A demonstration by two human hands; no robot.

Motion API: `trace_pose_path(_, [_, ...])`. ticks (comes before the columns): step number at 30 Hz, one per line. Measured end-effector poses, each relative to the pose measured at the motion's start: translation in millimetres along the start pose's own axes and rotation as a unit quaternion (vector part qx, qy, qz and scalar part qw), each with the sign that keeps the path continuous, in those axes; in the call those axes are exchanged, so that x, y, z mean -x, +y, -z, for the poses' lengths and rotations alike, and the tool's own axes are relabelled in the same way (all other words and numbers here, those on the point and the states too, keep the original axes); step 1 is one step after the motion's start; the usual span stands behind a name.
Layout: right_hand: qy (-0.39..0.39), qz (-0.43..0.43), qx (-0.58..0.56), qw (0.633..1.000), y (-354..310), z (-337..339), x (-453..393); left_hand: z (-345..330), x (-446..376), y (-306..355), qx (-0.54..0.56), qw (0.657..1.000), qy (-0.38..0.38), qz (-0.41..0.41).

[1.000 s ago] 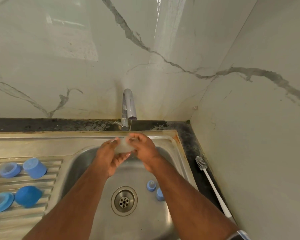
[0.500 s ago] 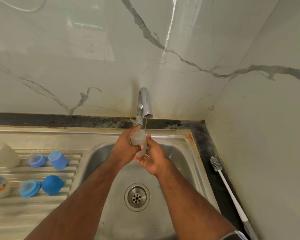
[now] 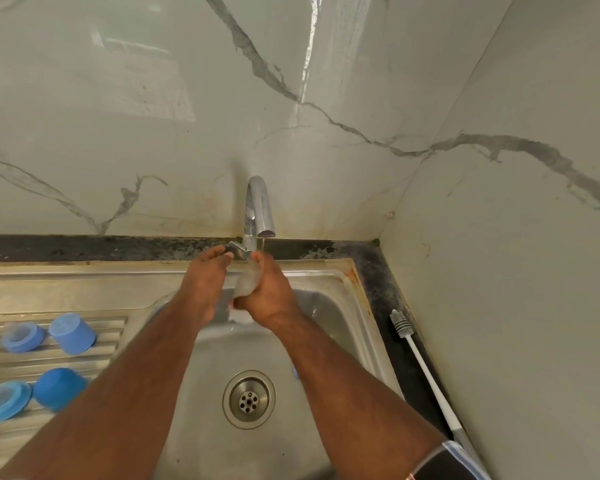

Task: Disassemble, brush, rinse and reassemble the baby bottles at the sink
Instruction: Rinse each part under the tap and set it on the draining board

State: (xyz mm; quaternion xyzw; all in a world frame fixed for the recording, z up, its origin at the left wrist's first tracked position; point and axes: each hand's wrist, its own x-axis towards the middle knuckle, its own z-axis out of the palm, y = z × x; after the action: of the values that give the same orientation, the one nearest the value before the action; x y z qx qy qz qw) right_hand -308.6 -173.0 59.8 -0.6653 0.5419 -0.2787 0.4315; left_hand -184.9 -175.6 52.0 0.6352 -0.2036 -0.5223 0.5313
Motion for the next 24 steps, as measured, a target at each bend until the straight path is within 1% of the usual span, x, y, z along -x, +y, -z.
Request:
trace_pose_path(1, [0.016,0.016,0.015,1.0,-2.7,0.6,1.8,-3.6,0.4,3.2,0.001,1.0,-0.012,0.001])
trace_pose_path(3, [0.075,0.061,0.019,0.995,-5.4,2.3,2.6,-7.3,-0.8,8.0,0.006,0.999,-0.041,-0.008])
trace_pose_path(4, [0.083,0.07,0.027,0.994,-3.4,3.0,1.6,-6.8,-3.4,7.4,0.011,0.999,-0.046,-0.009])
trace_pose_path(7, [0.043,0.059,0.032,0.997,5.1,5.2,6.4,-7.4,-0.8,11.5,0.018,0.999,-0.042,-0.007])
trace_pose_path(10, [0.045,0.043,-0.021,0.998,10.0,7.5,8.1,-10.3,2.4,17.1,0.05,0.998,-0.047,-0.005])
trace_pose_path(12, [0.031,0.021,-0.012,0.999,12.5,7.5,9.3,-12.0,5.5,19.7,0.065,0.998,-0.028,0.0])
trace_pose_path(15, [0.058,0.027,-0.045,0.997,14.5,6.1,6.3,-11.7,3.8,21.0,0.036,0.999,0.004,0.002])
trace_pose_path(17, [0.051,0.031,-0.035,0.998,16.7,5.4,6.5,-13.4,4.3,20.2,0.006,1.0,0.001,0.002])
trace_pose_path(19, [0.058,0.051,-0.029,0.997,14.3,6.0,6.4,-15.6,6.2,21.8,0.007,1.0,-0.001,-0.004])
trace_pose_path(20, [0.057,0.041,-0.033,0.997,13.9,8.4,2.5,-16.9,7.7,23.5,0.009,1.0,0.004,-0.008])
trace_pose_path(21, [0.045,0.004,-0.058,0.997,16.3,11.3,1.6,-15.6,11.6,20.2,0.002,1.0,0.004,-0.004])
trace_pose_path(22, [0.022,-0.045,-0.114,0.992,18.9,14.2,-0.7,-14.4,18.1,17.4,-0.01,1.0,-0.014,0.011])
trace_pose_path(24, [-0.015,-0.139,-0.233,0.962,27.4,14.7,-3.0,-7.4,33.7,5.2,-0.061,0.99,-0.104,0.074])
